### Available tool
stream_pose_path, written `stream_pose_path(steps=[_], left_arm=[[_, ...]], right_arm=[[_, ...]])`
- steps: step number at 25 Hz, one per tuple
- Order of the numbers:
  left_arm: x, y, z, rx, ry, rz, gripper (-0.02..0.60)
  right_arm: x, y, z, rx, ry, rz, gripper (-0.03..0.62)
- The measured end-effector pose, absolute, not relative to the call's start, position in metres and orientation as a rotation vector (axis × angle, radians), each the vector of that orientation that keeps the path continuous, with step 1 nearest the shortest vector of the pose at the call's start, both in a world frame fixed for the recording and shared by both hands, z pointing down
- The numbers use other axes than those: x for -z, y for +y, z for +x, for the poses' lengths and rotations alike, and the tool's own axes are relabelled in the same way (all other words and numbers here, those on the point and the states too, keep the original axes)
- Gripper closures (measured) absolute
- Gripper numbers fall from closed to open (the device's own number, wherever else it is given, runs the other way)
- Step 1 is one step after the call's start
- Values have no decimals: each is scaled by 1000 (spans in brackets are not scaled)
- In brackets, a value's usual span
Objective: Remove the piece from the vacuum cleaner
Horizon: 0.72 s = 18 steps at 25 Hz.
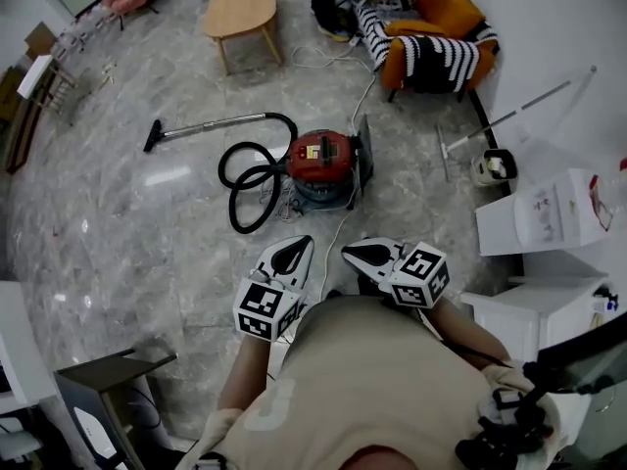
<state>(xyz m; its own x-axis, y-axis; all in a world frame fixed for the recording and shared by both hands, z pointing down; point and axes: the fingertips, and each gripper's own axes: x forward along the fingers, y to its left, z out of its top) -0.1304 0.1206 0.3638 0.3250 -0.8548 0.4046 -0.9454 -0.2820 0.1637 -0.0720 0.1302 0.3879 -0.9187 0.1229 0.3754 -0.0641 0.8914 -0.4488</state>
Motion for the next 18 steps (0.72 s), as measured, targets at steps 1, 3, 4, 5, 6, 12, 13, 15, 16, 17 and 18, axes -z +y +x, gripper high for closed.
stream_pose_path(steps=[1,3,4,5,6,12,13,15,16,17,18], left_arm=[[-364,113,-130,-346,-1598,2214,588],[-368,98,-128,-371,-1597,2190,588],[-369,90,-127,-387,-1598,2179,588],[-371,82,-126,-404,-1599,2171,588],[-371,73,-125,-419,-1601,2164,588],[-369,19,-109,-454,-1588,2127,588],[-365,9,-104,-422,-1581,2120,588],[-356,-10,-96,-344,-1576,2104,588],[-352,-20,-93,-330,-1581,2096,588],[-351,-30,-90,-342,-1592,2089,588],[-351,-39,-88,-371,-1602,2086,588]], right_arm=[[-389,123,-72,-671,-2655,-54,592],[-394,107,-70,-736,-2645,-67,592],[-397,99,-68,-779,-2639,-67,592],[-401,89,-66,-828,-2633,-63,592],[-406,79,-65,-881,-2625,-58,592],[-415,20,-56,-1093,-2617,-72,592],[-413,10,-53,-1113,-2626,-76,592],[-412,-11,-45,-1140,-2639,-78,592],[-413,-22,-41,-1151,-2641,-78,592],[-414,-33,-37,-1162,-2641,-79,592],[-415,-42,-33,-1169,-2641,-82,592]])
